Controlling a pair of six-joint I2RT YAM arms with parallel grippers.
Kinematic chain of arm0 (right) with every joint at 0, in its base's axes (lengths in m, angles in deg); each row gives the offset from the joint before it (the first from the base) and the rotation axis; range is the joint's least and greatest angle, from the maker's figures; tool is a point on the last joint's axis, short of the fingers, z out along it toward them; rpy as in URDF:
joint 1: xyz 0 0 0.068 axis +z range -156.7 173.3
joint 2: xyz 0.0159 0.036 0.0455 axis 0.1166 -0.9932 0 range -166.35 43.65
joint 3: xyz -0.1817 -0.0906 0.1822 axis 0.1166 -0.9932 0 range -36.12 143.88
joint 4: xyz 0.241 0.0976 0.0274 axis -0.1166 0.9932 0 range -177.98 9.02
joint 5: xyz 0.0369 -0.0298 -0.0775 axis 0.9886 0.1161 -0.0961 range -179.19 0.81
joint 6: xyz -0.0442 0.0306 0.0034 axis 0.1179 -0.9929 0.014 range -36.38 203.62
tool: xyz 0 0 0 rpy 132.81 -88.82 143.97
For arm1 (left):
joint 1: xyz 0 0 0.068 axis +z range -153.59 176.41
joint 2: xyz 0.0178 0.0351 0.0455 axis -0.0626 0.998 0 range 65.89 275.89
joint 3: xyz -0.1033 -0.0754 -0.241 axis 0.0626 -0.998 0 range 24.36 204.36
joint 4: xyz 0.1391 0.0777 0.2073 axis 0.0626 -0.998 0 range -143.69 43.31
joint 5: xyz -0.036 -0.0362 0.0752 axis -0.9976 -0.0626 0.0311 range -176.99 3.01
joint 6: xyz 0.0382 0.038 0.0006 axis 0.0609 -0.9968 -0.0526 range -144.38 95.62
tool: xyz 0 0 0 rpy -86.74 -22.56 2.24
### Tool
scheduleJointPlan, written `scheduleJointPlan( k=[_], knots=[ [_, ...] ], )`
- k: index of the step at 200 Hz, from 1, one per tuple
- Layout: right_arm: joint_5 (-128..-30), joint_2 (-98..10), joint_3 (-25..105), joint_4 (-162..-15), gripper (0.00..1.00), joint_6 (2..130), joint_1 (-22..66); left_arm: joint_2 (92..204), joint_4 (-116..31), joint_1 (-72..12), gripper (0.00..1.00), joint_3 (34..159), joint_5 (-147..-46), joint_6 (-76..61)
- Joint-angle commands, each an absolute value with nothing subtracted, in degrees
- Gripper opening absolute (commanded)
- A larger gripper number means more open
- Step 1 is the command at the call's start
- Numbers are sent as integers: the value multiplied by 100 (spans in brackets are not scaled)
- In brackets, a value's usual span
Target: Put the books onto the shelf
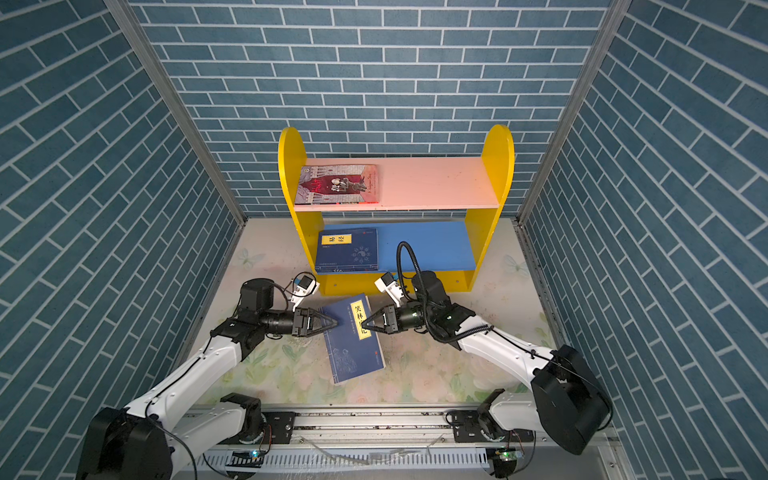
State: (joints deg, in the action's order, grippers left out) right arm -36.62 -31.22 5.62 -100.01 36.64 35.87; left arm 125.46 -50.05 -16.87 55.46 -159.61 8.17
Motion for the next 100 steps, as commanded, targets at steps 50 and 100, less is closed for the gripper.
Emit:
scheduleJointPlan(
  k=[50, 100],
  knots=[
    [-3300, -3429, 929, -10364, 10, 3528, 3545, 12442, -4738, -1721, 2, 5730, -15561, 1191],
    [-3998, -3002, 703, -9974, 43, 3502, 3130, 12263, -6005, -1687, 0, 6416, -14666, 99]
  ],
)
